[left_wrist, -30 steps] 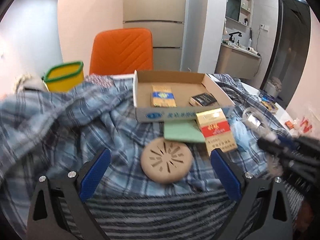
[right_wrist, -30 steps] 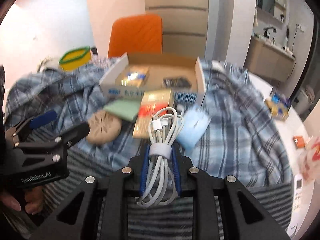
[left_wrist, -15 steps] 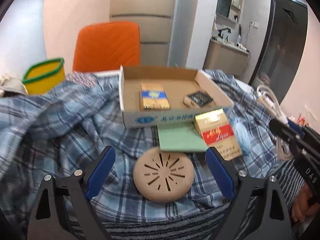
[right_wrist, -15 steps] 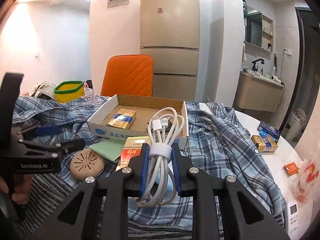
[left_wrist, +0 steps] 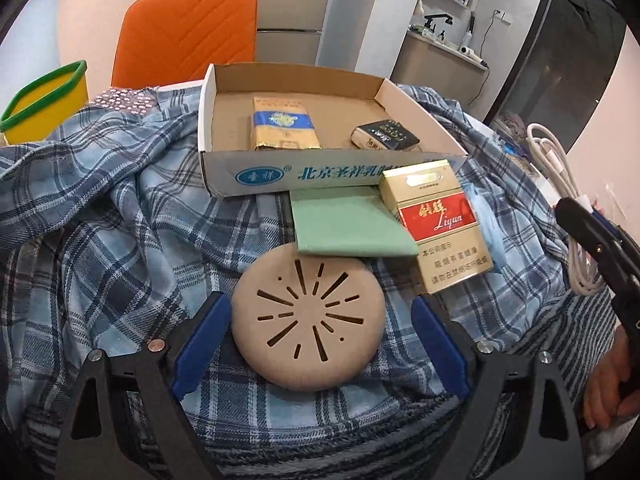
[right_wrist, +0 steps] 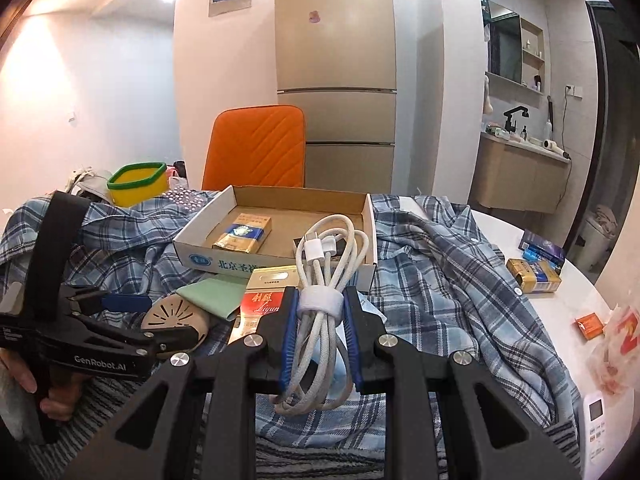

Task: Organize soft objects
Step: 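Close the left gripper on the beige vented disc and lift it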

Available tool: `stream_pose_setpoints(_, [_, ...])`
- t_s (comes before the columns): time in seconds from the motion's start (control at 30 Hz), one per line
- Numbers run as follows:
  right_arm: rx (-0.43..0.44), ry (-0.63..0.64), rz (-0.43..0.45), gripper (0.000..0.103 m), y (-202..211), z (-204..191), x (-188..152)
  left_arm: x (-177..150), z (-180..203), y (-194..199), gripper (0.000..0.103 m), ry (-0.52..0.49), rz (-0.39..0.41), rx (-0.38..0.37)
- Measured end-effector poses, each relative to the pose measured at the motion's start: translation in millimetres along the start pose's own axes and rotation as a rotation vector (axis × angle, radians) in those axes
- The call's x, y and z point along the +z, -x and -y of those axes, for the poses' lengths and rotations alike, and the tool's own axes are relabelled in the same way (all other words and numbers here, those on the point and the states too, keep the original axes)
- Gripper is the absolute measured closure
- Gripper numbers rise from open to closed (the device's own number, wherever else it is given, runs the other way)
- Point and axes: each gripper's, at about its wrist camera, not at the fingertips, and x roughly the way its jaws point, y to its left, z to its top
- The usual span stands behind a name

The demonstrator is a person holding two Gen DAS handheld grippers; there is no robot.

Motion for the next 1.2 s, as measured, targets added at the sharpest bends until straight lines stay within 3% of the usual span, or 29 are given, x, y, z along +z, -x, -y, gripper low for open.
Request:
stream_pose_setpoints(0.27, [0.007, -0.001, 0.002, 0.080, 0, 0, -1, 0, -2, -10, 0.012, 0.007, -0.057, 0.011])
stream_pose_setpoints(0.43, [0.007, 0.003, -0.005, 0.080, -1, -1, -1, 0, 10, -17, 0.012, -0.059, -0.083, 0.101])
stream_pose_setpoints(0.53, [0.008, 0.002, -0.005, 0.080, -2, -1, -1, -2, 14, -18, 0.021, -0.079, -0.076, 0.151])
stream_pose_setpoints(0.7, [0.007, 0.002, -0.008, 0.080, -2, -1, -2, -3, 10, -15, 0.024, -0.071, -0.059, 0.135])
stream_pose_setpoints(1.2, [0.007, 0.013, -0.007, 0.080, -1, -1, -3, -10, 23, 28, 0.026, -0.120, 0.174, 0.166])
